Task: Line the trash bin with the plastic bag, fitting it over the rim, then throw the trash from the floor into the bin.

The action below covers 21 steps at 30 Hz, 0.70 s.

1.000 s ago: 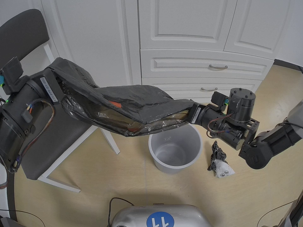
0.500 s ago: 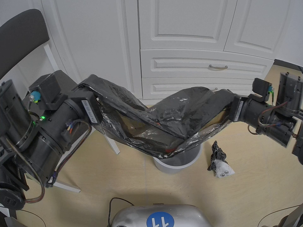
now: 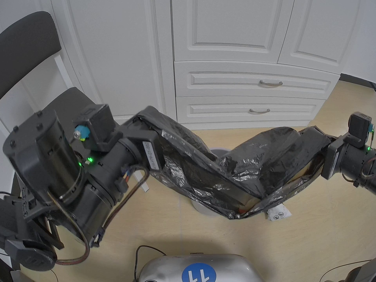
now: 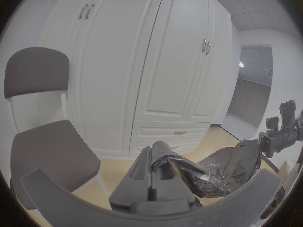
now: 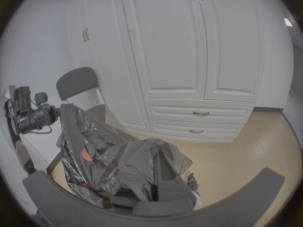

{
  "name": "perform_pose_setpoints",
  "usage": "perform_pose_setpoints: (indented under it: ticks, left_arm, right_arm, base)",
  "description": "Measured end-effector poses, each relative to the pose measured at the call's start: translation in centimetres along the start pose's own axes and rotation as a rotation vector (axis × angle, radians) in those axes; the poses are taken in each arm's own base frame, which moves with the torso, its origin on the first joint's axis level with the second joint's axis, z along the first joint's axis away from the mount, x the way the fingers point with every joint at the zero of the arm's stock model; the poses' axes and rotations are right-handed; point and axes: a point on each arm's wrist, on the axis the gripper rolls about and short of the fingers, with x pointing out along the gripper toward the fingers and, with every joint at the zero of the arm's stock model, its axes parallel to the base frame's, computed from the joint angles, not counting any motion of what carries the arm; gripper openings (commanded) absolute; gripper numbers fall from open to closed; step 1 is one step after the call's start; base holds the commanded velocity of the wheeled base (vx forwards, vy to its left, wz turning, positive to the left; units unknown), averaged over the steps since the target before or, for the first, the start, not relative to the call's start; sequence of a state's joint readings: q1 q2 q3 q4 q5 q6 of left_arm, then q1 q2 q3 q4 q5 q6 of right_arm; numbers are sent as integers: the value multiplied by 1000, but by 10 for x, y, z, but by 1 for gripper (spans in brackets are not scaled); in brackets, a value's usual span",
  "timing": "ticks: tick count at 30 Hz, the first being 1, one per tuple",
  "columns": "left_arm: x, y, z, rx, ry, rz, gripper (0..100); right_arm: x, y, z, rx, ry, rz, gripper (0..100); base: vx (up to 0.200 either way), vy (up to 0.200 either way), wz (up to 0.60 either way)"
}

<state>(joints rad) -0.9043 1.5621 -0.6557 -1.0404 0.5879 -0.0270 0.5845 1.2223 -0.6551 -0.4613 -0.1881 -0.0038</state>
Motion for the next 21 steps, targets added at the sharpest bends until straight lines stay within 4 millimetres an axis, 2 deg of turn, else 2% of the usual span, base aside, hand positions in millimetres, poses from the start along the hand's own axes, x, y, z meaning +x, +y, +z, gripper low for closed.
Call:
perform_pose_setpoints:
  ticks: [12,21]
  left_arm:
    - [-2,-13,-19,-37,20,-44,0]
    - [-2,-40,-31,-101,-39,-121,0]
  right_arm:
    - [-15,8,-12,-68,12,17,0]
    - [-14,11,-18,-78,35,32,0]
  base:
    - [0,0,0]
    - [0,0,0]
